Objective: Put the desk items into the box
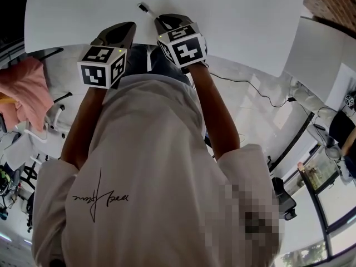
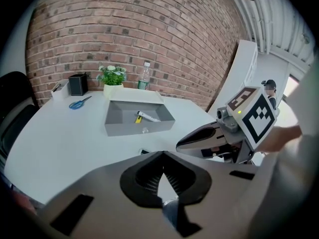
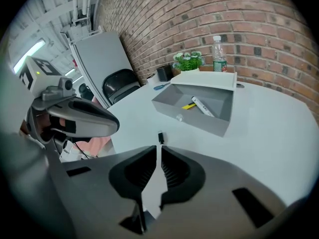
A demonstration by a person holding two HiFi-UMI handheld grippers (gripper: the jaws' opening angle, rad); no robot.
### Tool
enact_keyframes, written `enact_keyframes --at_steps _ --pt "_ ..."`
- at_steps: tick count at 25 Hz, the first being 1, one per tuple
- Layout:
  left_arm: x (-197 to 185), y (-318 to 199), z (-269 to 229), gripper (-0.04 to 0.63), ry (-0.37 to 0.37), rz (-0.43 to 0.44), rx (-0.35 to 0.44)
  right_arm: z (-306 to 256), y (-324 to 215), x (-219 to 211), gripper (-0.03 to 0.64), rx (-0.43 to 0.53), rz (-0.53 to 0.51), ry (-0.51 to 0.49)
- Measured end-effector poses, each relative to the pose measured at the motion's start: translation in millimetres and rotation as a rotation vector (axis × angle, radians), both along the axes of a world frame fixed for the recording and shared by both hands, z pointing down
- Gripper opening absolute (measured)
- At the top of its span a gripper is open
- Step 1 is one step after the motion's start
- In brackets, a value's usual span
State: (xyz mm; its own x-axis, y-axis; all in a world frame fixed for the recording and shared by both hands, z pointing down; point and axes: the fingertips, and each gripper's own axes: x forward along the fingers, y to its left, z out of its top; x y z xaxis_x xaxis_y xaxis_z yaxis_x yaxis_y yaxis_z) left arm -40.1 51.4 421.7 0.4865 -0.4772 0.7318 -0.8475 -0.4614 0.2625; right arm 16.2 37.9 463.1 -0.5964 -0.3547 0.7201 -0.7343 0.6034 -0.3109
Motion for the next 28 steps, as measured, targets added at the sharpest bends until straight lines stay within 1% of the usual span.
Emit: enact_keyframes --at_steps 7,11,15,18,20,22,28 --pt "-12 2 4 0.005 0.009 0.008 -0.017 8 -4 -17 0.043 0.001 -0.013 0.033" --pt "-9 -5 3 0.005 0.024 0.018 -0.012 14 -8 -21 0.043 -0.005 -0.025 0.039" --pt "-14 -6 4 0.005 0.031 0.02 -0.015 17 -8 -29 0.044 -0.003 -0.041 0.052" --pt "-21 -6 6 0.005 0.037 0.017 -0.022 24 -8 -30 0.046 -0.019 -0.045 0.075" --pt "-24 -7 7 0.005 0.041 0.016 -0.024 28 -10 -31 0.059 -0.021 -0.051 0.084" --pt "-26 -6 7 0.005 0.044 0.018 -0.027 31 -10 -33 0.095 -0.021 -0.058 0.095" --pt "-30 -9 11 0.005 0.05 0.025 -0.036 39 -11 -32 0.097 -0.03 -0.059 0.119"
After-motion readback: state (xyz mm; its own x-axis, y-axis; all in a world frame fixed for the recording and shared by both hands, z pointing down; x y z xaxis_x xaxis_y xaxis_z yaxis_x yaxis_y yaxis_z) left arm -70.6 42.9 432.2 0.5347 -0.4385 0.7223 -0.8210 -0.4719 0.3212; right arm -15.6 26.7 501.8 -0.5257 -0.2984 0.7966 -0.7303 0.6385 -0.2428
